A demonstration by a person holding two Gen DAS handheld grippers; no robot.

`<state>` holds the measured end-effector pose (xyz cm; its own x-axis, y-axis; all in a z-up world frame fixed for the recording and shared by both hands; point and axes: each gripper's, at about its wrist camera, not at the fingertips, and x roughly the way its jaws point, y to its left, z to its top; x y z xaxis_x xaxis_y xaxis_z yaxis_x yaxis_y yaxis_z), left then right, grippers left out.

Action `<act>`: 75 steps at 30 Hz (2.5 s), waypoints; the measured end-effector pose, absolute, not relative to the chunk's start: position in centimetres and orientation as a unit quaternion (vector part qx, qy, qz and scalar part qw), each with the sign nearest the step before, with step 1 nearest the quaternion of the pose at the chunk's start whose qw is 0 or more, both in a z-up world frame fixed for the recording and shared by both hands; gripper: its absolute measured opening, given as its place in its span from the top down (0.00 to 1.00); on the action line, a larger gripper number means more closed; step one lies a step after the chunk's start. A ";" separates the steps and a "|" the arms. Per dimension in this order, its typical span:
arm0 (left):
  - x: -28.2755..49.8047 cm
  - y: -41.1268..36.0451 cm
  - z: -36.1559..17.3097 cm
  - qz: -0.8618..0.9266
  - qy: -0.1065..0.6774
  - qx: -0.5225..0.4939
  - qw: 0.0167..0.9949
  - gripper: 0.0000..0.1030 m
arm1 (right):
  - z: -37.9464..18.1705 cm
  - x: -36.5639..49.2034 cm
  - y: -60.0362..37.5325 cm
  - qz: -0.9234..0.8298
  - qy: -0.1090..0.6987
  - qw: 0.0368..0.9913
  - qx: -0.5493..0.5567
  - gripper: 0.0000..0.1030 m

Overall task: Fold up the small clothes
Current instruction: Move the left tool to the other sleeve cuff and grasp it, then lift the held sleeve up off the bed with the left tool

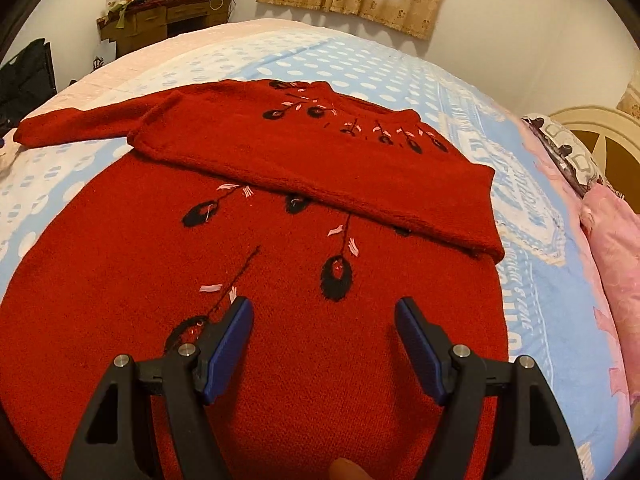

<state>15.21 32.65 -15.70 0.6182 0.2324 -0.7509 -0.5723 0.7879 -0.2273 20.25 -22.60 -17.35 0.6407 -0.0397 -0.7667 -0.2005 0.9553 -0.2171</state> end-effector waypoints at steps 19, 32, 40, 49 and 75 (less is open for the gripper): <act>17.8 31.0 -16.0 0.187 0.380 -0.271 0.865 0.88 | -17.6 20.0 -22.0 0.034 0.416 0.895 -0.157 0.28; 17.5 31.0 -12.1 0.158 0.321 -0.312 0.880 0.90 | -17.7 19.8 -21.8 0.030 0.413 0.896 -0.160 0.27; 19.4 28.6 -8.2 0.140 0.290 -0.292 0.900 0.90 | -17.6 19.4 -21.7 0.026 0.408 0.898 -0.163 0.27; 22.1 24.0 -1.8 0.107 0.239 -0.241 0.935 0.90 | -17.5 19.3 -22.3 0.032 0.411 0.901 -0.138 0.27; 28.4 6.5 6.6 -0.063 0.195 -0.155 0.966 0.90 | -17.8 18.4 -23.6 0.048 0.411 0.906 -0.087 0.27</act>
